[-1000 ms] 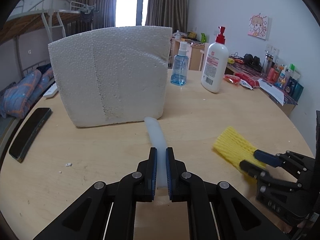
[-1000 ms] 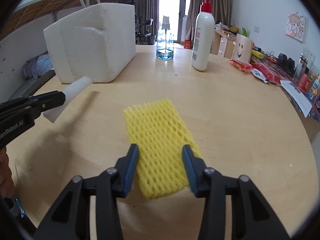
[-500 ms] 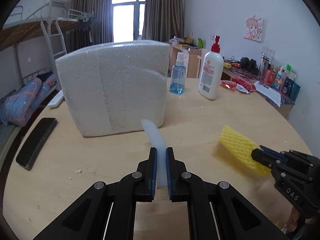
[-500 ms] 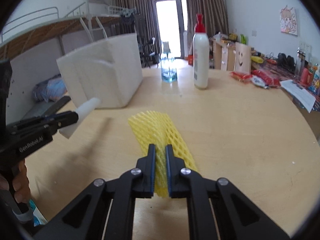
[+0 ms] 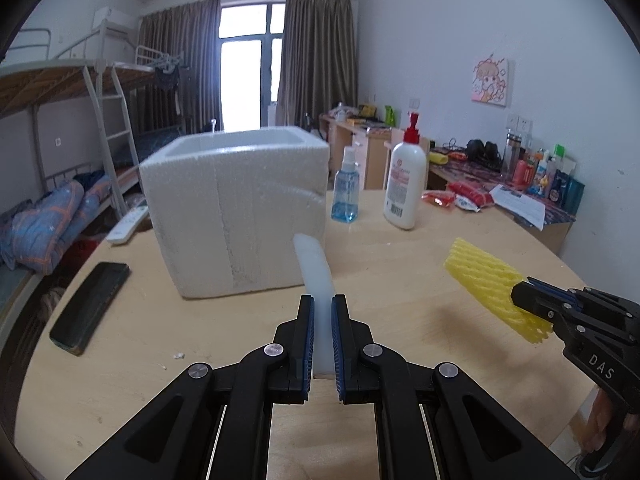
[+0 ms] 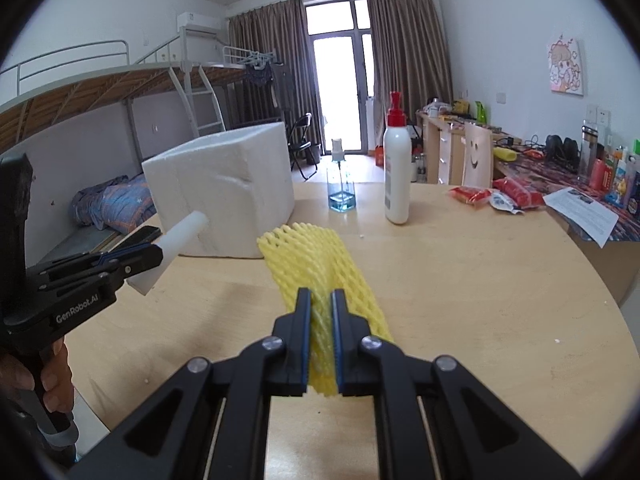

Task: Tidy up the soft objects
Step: 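Lift the foam stick with the left gripper while the right gripper lifts the net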

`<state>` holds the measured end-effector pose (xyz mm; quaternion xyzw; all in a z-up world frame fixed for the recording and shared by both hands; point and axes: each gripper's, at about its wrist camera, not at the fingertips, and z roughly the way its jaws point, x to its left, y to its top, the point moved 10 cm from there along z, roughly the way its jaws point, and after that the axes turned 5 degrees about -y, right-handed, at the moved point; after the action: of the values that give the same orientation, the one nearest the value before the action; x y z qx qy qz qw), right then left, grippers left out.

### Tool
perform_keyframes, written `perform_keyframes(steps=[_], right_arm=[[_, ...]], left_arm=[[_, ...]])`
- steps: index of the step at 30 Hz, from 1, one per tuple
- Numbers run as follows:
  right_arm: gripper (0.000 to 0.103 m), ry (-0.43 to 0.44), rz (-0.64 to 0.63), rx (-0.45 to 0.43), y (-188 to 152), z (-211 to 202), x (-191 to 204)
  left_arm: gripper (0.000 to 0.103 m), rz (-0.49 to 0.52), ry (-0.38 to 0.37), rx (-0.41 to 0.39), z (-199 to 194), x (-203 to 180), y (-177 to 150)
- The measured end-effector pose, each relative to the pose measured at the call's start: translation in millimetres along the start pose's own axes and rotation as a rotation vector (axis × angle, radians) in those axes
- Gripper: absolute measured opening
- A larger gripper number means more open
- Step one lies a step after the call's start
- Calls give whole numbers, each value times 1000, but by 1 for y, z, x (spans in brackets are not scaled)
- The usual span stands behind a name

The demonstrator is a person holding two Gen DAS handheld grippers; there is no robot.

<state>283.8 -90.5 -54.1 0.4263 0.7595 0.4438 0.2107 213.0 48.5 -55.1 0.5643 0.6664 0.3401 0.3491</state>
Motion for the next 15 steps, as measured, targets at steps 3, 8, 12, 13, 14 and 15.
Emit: perform_keyframes(steps=[3, 8, 12, 13, 14, 15], right_arm=[[12, 22, 13, -21, 3, -8, 1], [12, 22, 6, -63, 8, -21, 6], [12, 18, 1, -94, 12, -33, 10], [12, 18, -4, -105, 13, -36, 11], [12, 17, -8, -113, 14, -40, 12], [12, 17, -10, -117, 14, -42, 13]], left_arm=[[9, 5, 0, -23, -9, -1, 2], [9, 7, -5, -45, -18, 0, 3], [9, 17, -16, -83, -31, 0, 6], [9, 21, -21, -96, -35, 0, 7], [9, 29, -20, -111, -40, -1, 9], [9, 34, -12, -119, -44, 0, 10]])
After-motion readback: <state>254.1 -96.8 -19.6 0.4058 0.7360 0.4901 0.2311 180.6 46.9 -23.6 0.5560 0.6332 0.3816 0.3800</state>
